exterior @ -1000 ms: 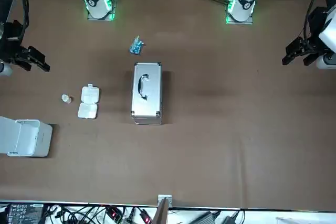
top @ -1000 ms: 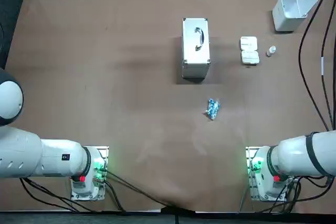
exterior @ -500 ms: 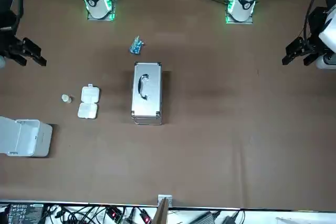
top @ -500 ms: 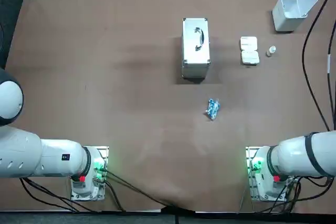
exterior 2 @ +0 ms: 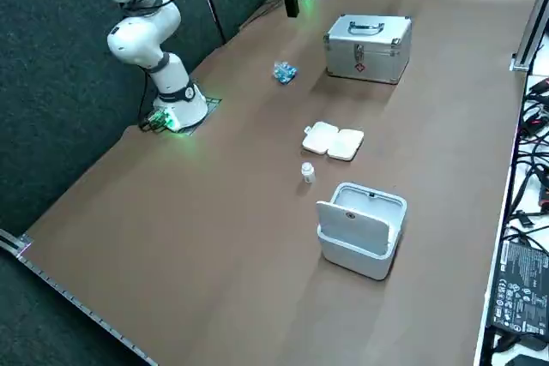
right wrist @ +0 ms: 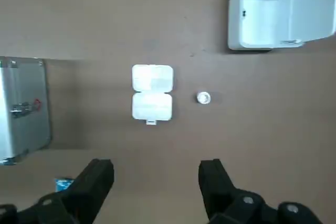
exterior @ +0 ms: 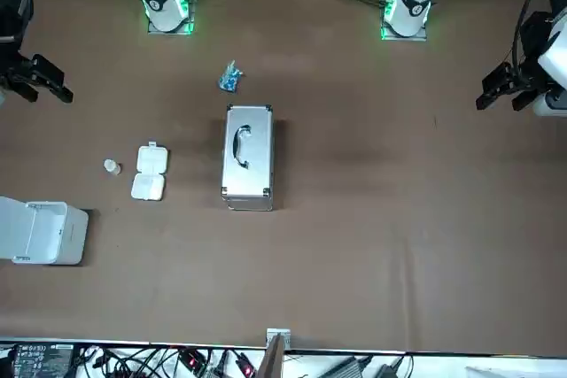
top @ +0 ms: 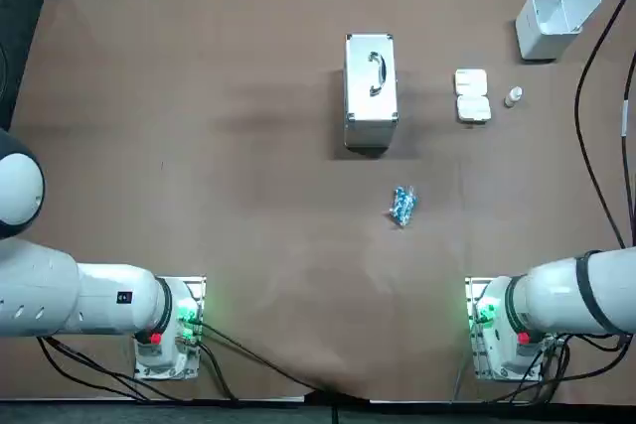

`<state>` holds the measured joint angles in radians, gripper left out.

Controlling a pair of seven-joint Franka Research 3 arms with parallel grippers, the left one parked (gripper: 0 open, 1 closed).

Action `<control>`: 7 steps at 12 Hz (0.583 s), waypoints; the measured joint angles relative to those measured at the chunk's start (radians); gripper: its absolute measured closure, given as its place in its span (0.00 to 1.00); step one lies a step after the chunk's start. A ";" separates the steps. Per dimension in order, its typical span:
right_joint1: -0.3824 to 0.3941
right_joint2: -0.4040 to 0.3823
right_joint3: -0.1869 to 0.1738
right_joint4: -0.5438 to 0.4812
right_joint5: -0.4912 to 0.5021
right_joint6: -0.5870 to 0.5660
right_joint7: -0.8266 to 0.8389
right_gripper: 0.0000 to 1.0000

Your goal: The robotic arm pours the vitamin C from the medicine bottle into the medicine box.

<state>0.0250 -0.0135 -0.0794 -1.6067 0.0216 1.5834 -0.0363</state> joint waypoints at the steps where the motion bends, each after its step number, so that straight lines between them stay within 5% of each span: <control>1: 0.001 0.000 0.000 0.000 -0.021 -0.002 0.000 0.00; 7: 0.003 0.001 0.000 0.000 -0.034 -0.005 0.000 0.00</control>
